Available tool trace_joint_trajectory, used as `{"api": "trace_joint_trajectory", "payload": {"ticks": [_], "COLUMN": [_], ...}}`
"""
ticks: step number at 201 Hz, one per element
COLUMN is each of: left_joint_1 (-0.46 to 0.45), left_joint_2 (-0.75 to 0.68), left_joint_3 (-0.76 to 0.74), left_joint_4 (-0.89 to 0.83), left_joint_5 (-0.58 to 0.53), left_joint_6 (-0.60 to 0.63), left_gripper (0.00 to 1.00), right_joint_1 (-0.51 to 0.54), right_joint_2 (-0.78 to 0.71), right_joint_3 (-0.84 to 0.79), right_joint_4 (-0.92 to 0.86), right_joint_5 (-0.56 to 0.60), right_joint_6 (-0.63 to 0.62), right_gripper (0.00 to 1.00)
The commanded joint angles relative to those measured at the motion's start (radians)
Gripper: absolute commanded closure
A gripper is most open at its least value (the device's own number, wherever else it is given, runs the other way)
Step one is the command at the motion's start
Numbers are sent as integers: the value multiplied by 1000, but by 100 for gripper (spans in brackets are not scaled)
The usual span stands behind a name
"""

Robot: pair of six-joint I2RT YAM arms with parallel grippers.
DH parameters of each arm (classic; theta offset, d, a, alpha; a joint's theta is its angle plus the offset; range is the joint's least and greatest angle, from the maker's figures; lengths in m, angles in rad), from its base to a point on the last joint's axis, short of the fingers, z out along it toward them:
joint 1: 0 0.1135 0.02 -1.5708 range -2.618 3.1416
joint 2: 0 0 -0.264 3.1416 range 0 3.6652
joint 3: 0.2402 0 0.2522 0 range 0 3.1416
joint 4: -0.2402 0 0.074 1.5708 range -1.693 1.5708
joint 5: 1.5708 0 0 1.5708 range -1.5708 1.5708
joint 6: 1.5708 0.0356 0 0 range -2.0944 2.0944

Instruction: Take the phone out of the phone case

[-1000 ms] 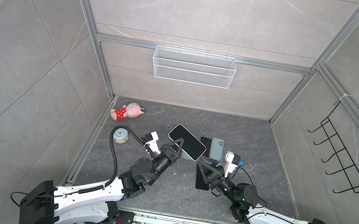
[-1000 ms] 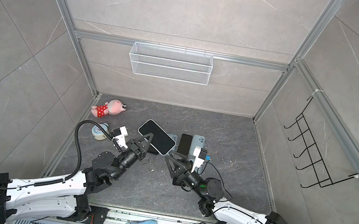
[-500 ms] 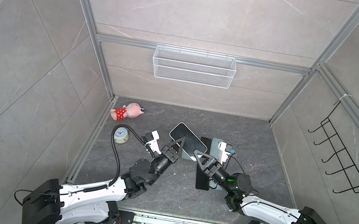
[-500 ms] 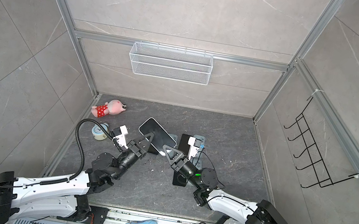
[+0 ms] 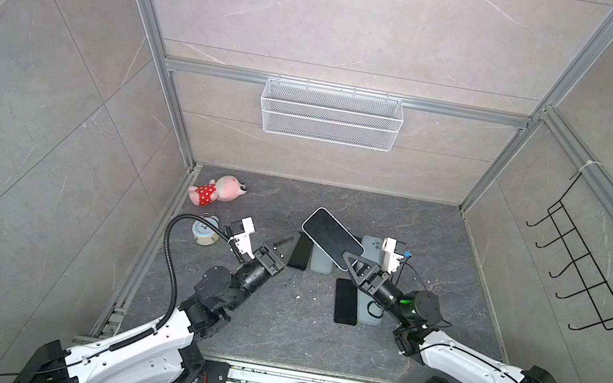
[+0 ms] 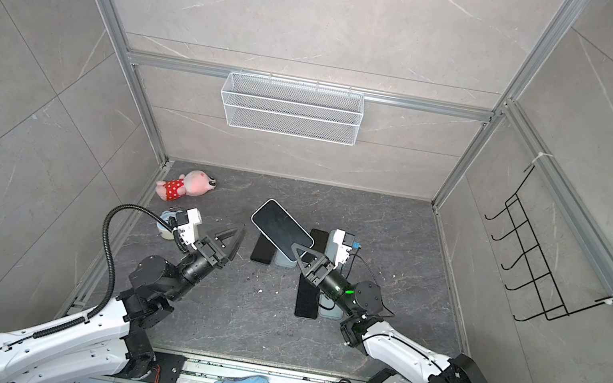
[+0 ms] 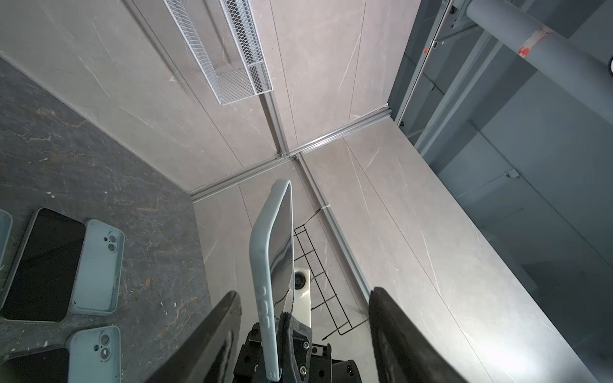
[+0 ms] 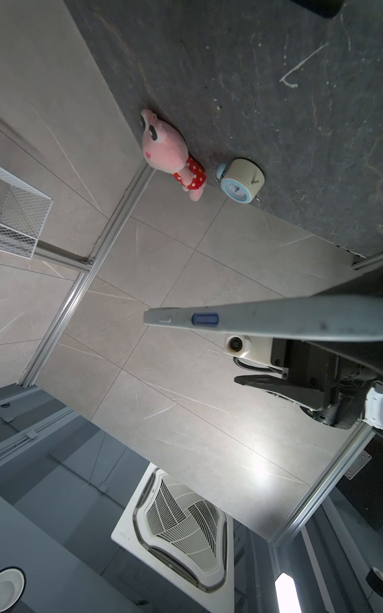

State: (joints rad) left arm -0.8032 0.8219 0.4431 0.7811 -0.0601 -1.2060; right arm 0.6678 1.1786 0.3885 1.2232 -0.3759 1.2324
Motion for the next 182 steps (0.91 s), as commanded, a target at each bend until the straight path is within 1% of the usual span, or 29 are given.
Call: {"api": "trace_joint_trajectory", "payload": {"ticks": [1,13,38,61,80,93,105,124,167,175,176,179,182], "left_joint_1": [31,53,83,94,94,94,95,95,95,94,94,94,94], "left_joint_2": [34,48,60,88,141,169,187,197,173,168,168,166,165], "left_joint_3": [40,51,47,42,54,65,76,78,53,43,42,37,31], "left_joint_4": [19,8,11,48,106,134,137,141,120,124,123,127,132], "left_joint_5": [200,237,271,289,315,327,333,325,287,268,265,256,248], "left_joint_6": [-22,-24,-28,-36,-47,-52,-50,-46,-41,-49,-50,-55,-60], "left_gripper": [36,36,38,42,44,51,59,67,100,100,100,100,100], "right_joint_1": [-1,-1,0,0,-1,-1,0,-1,-1,0,-1,-1,-1], "right_joint_2": [13,11,-11,1,22,26,20,17,7,4,3,2,-3], "right_joint_3": [38,39,39,46,48,46,44,42,25,20,19,15,10], "right_joint_4": [59,61,32,35,50,56,51,45,51,55,57,57,57], "right_joint_5": [-65,-69,-76,-91,-107,-109,-110,-113,-125,-131,-131,-130,-129], "right_joint_6": [30,37,35,44,54,56,55,53,56,55,55,54,49], "right_gripper": [100,100,100,100,100,100,100,100,100,100,100,95,88]}}
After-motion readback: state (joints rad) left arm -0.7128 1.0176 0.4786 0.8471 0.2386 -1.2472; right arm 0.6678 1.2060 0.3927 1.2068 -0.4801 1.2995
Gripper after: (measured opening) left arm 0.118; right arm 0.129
